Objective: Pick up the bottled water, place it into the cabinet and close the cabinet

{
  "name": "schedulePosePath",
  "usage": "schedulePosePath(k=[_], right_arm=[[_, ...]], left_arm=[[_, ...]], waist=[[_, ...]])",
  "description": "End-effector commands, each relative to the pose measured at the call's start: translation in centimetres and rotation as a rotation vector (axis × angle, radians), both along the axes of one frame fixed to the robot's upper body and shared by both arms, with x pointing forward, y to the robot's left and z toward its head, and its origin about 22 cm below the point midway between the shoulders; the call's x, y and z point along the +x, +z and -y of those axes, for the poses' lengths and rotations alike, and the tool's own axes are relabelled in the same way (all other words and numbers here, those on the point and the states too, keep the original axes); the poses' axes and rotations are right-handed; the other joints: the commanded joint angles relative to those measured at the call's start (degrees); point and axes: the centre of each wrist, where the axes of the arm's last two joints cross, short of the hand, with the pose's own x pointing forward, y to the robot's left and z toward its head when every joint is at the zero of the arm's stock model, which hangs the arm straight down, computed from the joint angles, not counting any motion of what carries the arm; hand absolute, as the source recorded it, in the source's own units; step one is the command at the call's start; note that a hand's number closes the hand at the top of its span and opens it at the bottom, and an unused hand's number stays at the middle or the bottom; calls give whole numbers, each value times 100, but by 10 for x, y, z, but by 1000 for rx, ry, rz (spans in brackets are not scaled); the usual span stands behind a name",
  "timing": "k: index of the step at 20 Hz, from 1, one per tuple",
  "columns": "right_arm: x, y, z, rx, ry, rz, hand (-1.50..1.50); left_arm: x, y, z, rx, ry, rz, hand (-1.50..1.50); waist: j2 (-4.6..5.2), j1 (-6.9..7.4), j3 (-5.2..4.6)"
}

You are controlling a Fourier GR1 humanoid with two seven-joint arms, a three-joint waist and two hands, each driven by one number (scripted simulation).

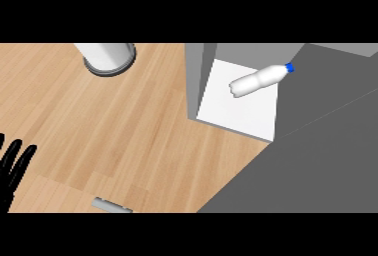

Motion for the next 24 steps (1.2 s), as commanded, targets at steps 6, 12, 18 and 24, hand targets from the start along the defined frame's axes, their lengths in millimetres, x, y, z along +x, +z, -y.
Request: schedulePosePath(k=[6, 12, 18, 24], right_arm=[[30, -5, -22, -44, -97, -61, 150], [70, 2, -35, -200, -155, -7, 150], [106, 9, -62, -256, -200, -32, 150], [149, 17, -103, -297, -250, -120, 150]], left_arm=[[2, 1, -6, 4, 3, 0, -150], [2, 0, -12, 3, 10, -12, -150], [-1, -6, -13, -11, 25, -32, -150], [1, -7, -16, -27, 41, -23, -150]], waist=[[-42, -91, 36], [-79, -74, 40], [-114, -195, 64], [-125, -316, 102]])
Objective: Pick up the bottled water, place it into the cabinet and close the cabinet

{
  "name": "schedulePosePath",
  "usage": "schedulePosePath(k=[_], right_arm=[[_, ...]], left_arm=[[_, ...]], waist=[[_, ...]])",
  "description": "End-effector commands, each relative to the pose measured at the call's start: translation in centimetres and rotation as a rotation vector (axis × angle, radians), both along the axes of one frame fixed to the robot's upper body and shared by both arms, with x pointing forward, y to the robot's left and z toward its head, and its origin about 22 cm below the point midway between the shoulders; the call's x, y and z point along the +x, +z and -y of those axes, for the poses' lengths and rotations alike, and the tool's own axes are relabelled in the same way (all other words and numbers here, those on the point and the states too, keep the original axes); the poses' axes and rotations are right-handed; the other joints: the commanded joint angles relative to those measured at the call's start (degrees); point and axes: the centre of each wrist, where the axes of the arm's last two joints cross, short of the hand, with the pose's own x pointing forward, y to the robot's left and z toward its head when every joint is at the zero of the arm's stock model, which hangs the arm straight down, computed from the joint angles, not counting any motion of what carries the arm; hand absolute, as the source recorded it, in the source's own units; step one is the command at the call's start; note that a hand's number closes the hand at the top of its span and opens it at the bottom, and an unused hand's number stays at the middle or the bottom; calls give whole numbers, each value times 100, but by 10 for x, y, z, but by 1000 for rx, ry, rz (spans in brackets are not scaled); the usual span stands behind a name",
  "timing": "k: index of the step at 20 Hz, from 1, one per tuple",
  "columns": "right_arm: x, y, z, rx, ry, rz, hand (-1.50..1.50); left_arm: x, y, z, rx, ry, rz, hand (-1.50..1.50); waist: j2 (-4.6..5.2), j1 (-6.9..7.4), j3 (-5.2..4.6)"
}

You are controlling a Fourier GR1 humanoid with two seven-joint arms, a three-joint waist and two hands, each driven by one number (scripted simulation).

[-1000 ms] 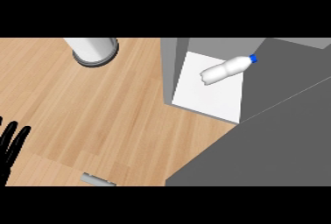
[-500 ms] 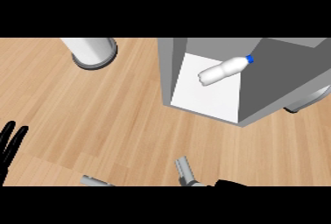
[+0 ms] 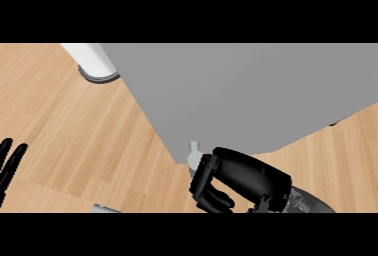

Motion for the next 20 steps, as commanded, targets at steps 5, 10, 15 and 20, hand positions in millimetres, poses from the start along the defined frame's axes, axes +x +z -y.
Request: schedulePosePath(k=[5, 10, 15, 20], right_arm=[[71, 32, -45, -8, -223, -37, 150], [106, 44, -55, 55, -423, -30, 150], [126, 56, -65, 105, -502, -44, 150], [133, 56, -68, 182, -588, -90, -150]], left_arm=[[-5, -8, -6, -13, 24, -10, -150], [-4, -5, -12, -9, 27, -1, -150], [-8, -8, -20, -18, 39, -11, -150], [-10, -12, -19, -22, 50, -5, -150]], waist=[[-14, -162, 42], [1, -210, 56], [-8, -294, 61], [-2, -418, 66]])
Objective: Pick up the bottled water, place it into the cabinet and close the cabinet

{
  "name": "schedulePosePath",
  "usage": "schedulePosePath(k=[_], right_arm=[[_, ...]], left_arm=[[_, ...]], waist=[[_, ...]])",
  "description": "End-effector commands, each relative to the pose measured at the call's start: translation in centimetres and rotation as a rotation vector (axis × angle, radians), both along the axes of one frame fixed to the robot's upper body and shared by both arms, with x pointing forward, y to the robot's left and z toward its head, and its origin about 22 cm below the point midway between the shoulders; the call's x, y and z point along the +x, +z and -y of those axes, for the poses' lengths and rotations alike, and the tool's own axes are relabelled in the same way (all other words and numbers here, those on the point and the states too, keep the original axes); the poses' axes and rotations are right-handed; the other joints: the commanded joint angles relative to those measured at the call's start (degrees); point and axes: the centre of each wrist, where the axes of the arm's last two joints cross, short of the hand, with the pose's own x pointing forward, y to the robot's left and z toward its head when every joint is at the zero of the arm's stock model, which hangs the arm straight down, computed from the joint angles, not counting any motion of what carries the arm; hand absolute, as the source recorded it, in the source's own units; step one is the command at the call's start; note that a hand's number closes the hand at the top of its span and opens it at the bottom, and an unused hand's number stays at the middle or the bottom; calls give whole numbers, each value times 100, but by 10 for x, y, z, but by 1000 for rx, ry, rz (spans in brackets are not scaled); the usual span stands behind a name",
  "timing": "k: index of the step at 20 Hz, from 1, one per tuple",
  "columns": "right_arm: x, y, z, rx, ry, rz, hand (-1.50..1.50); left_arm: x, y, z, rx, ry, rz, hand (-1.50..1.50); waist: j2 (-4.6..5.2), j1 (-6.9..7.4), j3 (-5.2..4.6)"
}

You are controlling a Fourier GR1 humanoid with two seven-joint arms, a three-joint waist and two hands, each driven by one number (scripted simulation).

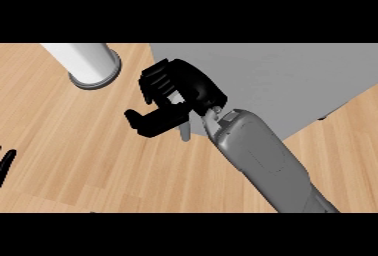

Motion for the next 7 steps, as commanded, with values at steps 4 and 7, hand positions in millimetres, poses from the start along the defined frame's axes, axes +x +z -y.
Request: schedulePosePath(k=[4, 7], right_arm=[[41, 20, 10, 186, -235, -9, -150], [44, 19, -1, 186, -233, -6, -150]], left_arm=[[-7, -7, -6, -3, 32, -6, -150], [-4, -1, -5, -16, 22, 11, -150]], waist=[[98, -201, 39], [109, -232, 43]])
